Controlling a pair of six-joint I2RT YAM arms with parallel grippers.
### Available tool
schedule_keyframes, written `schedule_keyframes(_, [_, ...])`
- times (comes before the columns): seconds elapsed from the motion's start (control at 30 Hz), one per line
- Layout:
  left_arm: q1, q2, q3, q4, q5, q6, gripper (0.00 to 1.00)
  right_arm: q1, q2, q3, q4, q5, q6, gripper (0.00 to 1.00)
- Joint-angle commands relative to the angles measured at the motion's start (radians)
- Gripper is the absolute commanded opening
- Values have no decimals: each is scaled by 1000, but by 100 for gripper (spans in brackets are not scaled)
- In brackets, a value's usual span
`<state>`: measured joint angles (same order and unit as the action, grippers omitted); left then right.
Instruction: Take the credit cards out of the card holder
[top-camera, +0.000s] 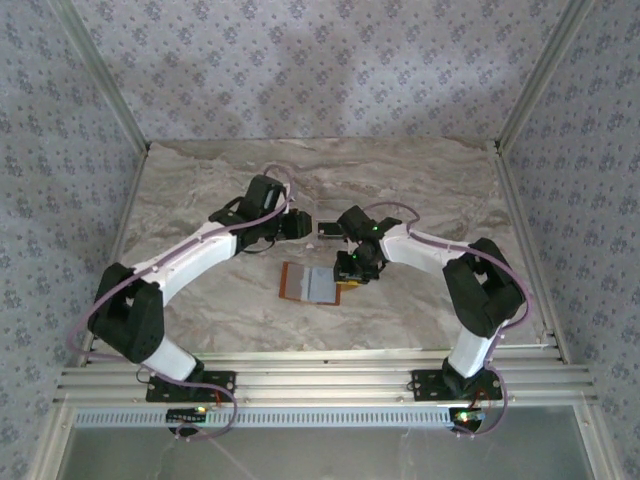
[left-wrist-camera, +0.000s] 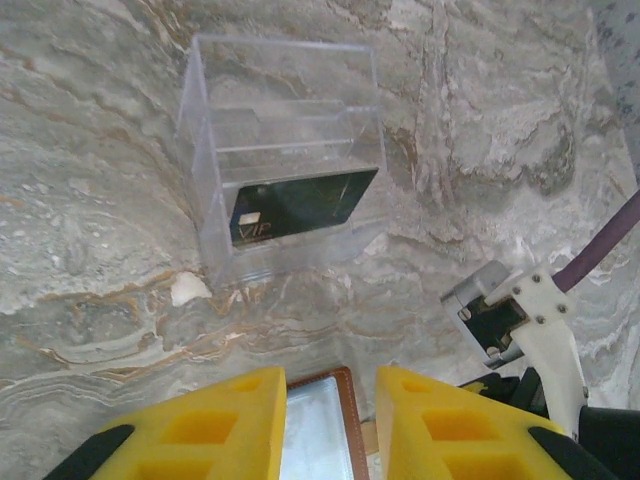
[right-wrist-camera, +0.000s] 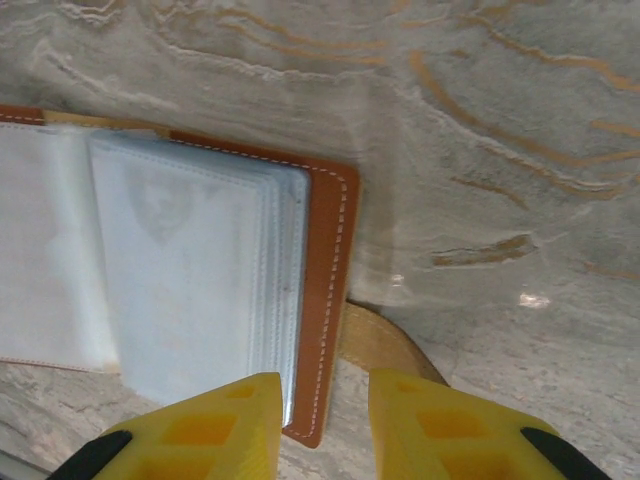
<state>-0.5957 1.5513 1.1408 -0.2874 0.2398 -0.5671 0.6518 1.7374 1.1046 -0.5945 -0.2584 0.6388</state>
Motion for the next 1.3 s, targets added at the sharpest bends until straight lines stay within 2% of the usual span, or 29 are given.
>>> schedule_keyframes(0.0, [-28, 20, 41, -64, -10, -21, 29, -10, 21, -22, -11, 15, -2, 30])
schedule_keyframes(0.23, [-55, 55, 41, -92, 0, -73, 28, -18, 38, -44, 37, 11, -2, 28])
schedule_keyframes(0.47, [-105, 86, 7, -83, 63, -118, 26, -24, 53, -60, 57, 7, -1, 27])
schedule_keyframes(0.83, [-185, 190, 41, -196, 103, -175, 21, -30, 56, -84, 78, 2, -1, 25])
schedule_keyframes(1.27, [-210, 283, 31, -148, 174, -222, 21, -29, 48, -77, 70, -1, -1, 25])
